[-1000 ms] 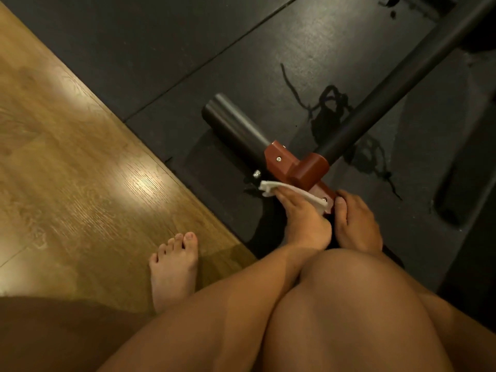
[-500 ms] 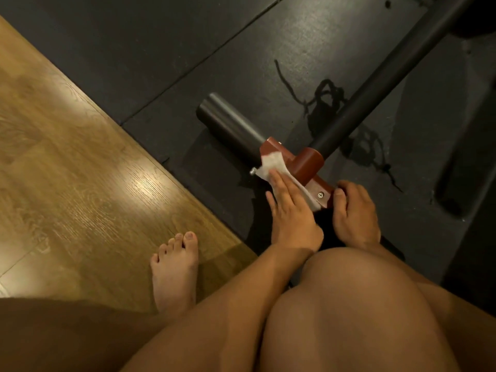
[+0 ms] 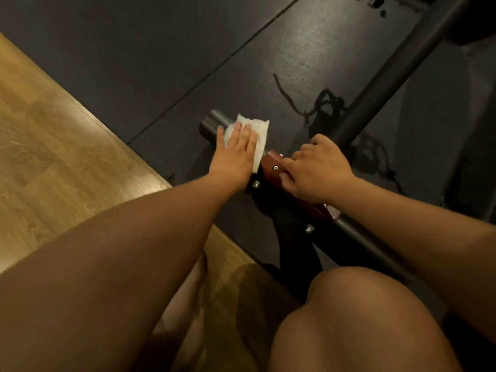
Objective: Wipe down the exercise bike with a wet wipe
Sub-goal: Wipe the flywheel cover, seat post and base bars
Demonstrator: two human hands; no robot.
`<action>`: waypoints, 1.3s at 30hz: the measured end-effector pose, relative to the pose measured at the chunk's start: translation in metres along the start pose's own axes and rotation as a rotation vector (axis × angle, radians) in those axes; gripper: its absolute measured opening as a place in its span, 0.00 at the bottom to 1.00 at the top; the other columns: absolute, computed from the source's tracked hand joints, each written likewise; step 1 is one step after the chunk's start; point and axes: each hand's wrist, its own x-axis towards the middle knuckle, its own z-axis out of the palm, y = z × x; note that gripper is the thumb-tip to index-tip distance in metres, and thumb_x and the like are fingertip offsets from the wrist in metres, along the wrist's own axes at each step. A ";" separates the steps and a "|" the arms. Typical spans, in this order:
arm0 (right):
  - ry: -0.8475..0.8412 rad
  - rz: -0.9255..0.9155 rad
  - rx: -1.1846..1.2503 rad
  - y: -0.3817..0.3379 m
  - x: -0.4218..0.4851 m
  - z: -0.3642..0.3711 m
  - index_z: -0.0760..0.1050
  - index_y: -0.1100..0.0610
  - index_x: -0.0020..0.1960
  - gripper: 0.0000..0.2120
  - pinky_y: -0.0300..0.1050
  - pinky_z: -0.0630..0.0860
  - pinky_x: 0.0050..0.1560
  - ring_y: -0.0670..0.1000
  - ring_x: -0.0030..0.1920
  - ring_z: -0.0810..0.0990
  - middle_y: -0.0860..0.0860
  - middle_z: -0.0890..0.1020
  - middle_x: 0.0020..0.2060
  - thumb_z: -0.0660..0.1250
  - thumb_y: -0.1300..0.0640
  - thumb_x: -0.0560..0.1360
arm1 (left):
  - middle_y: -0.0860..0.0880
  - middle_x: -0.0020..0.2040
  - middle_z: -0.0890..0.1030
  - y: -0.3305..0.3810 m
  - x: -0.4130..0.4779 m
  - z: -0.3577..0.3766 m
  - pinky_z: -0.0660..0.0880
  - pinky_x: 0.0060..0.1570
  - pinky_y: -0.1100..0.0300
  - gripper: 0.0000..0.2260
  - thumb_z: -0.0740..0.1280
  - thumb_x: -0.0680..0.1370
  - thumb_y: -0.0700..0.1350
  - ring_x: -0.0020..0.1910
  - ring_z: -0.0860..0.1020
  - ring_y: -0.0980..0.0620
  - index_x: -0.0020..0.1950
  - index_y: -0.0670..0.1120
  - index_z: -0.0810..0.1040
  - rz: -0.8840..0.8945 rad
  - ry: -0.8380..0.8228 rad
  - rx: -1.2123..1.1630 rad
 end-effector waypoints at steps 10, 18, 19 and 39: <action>0.014 0.019 0.089 -0.001 0.001 0.002 0.75 0.50 0.55 0.20 0.51 0.64 0.54 0.54 0.47 0.78 0.50 0.81 0.47 0.50 0.42 0.78 | 0.39 0.79 0.54 -0.050 0.034 -0.011 0.39 0.78 0.47 0.38 0.66 0.77 0.44 0.79 0.48 0.40 0.80 0.38 0.47 0.105 0.053 0.105; -0.028 -0.013 0.105 -0.001 0.004 -0.004 0.73 0.50 0.54 0.20 0.51 0.66 0.51 0.54 0.46 0.78 0.51 0.81 0.46 0.49 0.40 0.78 | 0.42 0.79 0.32 -0.039 -0.015 0.013 0.32 0.76 0.45 0.45 0.61 0.76 0.51 0.77 0.29 0.43 0.78 0.42 0.31 0.439 0.027 0.124; -0.031 -0.014 0.115 -0.001 0.003 -0.005 0.73 0.51 0.53 0.19 0.51 0.66 0.51 0.54 0.46 0.78 0.51 0.81 0.46 0.49 0.40 0.78 | 0.43 0.79 0.33 -0.046 -0.013 0.006 0.32 0.76 0.47 0.43 0.59 0.76 0.53 0.77 0.31 0.45 0.79 0.43 0.32 0.479 -0.002 0.122; -0.030 -0.006 0.156 0.001 0.004 -0.003 0.73 0.51 0.52 0.18 0.51 0.66 0.51 0.54 0.46 0.77 0.51 0.80 0.45 0.49 0.42 0.78 | 0.45 0.59 0.81 -0.044 0.045 0.007 0.61 0.71 0.49 0.25 0.46 0.81 0.54 0.60 0.77 0.45 0.63 0.45 0.78 0.481 0.225 -0.037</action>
